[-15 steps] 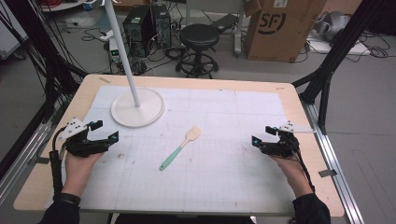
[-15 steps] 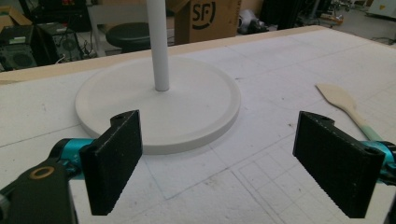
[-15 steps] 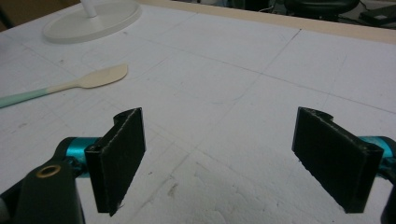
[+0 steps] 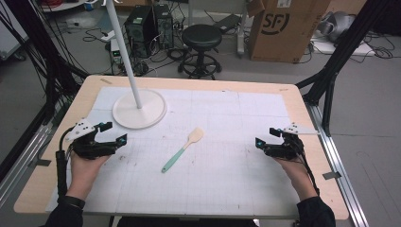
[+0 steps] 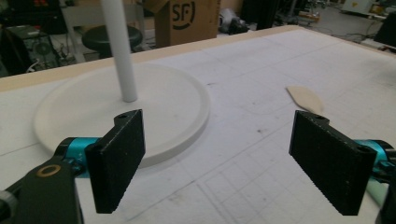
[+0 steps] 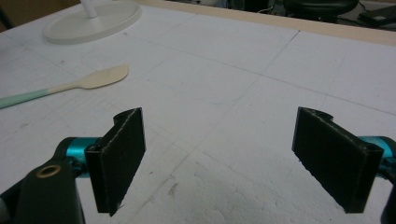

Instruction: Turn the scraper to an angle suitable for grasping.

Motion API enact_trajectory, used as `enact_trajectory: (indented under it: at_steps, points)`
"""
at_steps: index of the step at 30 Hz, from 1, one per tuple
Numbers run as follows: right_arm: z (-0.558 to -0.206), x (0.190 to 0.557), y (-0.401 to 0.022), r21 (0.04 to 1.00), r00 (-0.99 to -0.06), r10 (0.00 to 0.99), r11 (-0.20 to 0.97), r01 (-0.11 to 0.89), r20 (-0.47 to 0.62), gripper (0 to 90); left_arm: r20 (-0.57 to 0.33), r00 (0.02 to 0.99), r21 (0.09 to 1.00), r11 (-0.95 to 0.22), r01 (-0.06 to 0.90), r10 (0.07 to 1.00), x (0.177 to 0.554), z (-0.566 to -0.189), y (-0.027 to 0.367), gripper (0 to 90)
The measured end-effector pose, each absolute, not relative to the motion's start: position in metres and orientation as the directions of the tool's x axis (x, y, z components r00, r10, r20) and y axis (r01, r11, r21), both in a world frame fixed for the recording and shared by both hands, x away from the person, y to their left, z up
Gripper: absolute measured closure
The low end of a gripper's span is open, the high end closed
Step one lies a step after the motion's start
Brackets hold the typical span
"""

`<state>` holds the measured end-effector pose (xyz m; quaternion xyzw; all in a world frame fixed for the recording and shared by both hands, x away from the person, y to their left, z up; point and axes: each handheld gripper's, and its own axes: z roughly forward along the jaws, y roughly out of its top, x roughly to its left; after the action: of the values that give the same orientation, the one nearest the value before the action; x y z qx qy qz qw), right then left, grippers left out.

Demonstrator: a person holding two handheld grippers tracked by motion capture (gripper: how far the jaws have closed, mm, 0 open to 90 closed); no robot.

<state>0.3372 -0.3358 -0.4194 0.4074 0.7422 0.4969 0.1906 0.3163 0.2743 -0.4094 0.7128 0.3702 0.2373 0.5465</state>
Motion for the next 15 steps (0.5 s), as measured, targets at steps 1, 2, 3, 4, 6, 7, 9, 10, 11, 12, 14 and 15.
enact_trajectory:
  at_steps: [1, 2, 3, 4, 6, 7, 9, 10, 11, 12, 14, 15]
  points:
    - [-0.419, 0.337, -0.336, 0.893, -0.595, 0.794, 0.174, 0.415, 0.122, 16.6, -0.069, 0.62, 0.953, -0.132, 0.272, 0.782, 0.316, -0.409, 0.271, 19.4]
    - [-0.419, 0.337, -0.336, 0.894, -0.595, 0.795, 0.173, 0.414, 0.122, 16.6, -0.068, 0.627, 0.952, -0.137, 0.273, 0.776, 0.317, -0.408, 0.267, 19.8]
    - [-0.419, 0.338, -0.336, 0.894, -0.596, 0.794, 0.174, 0.413, 0.121, 16.6, -0.065, 0.634, 0.951, -0.143, 0.272, 0.771, 0.317, -0.407, 0.264, 20.1]
    - [-0.42, 0.338, -0.336, 0.894, -0.596, 0.794, 0.174, 0.412, 0.12, 16.6, -0.063, 0.638, 0.95, -0.151, 0.275, 0.767, 0.317, -0.407, 0.26, 20.1]
    - [-0.419, 0.338, -0.335, 0.895, -0.596, 0.794, 0.173, 0.412, 0.121, 16.6, -0.065, 0.654, 0.948, -0.159, 0.277, 0.753, 0.319, -0.405, 0.253, 21.6]
    - [-0.419, 0.337, -0.335, 0.894, -0.597, 0.793, 0.172, 0.413, 0.123, 16.6, -0.068, 0.662, 0.947, -0.159, 0.277, 0.746, 0.319, -0.405, 0.249, 22.3]
    - [-0.419, 0.337, -0.335, 0.895, -0.597, 0.793, 0.173, 0.411, 0.121, 16.6, -0.064, 0.678, 0.945, -0.174, 0.277, 0.732, 0.32, -0.403, 0.237, 22.7]
    - [-0.419, 0.337, -0.334, 0.895, -0.596, 0.794, 0.173, 0.412, 0.122, 16.6, -0.064, 0.678, 0.945, -0.174, 0.277, 0.732, 0.32, -0.403, 0.237, 22.8]
    - [-0.419, 0.337, -0.334, 0.894, -0.598, 0.793, 0.176, 0.412, 0.119, 16.6, -0.07, 0.686, 0.942, -0.178, 0.284, 0.724, 0.321, -0.402, 0.228, 23.2]
    - [-0.42, 0.338, -0.334, 0.894, -0.598, 0.793, 0.179, 0.41, 0.116, 16.7, -0.07, 0.686, 0.942, -0.178, 0.284, 0.724, 0.321, -0.402, 0.228, 23.9]
    - [-0.42, 0.338, -0.334, 0.894, -0.599, 0.793, 0.181, 0.409, 0.114, 16.6, -0.088, 0.695, 0.939, -0.174, 0.297, 0.714, 0.323, -0.402, 0.219, 24.9]
    - [-0.42, 0.338, -0.334, 0.895, -0.599, 0.792, 0.181, 0.409, 0.114, 16.6, -0.096, 0.7, 0.937, -0.172, 0.303, 0.707, 0.324, -0.402, 0.214, 25.7]
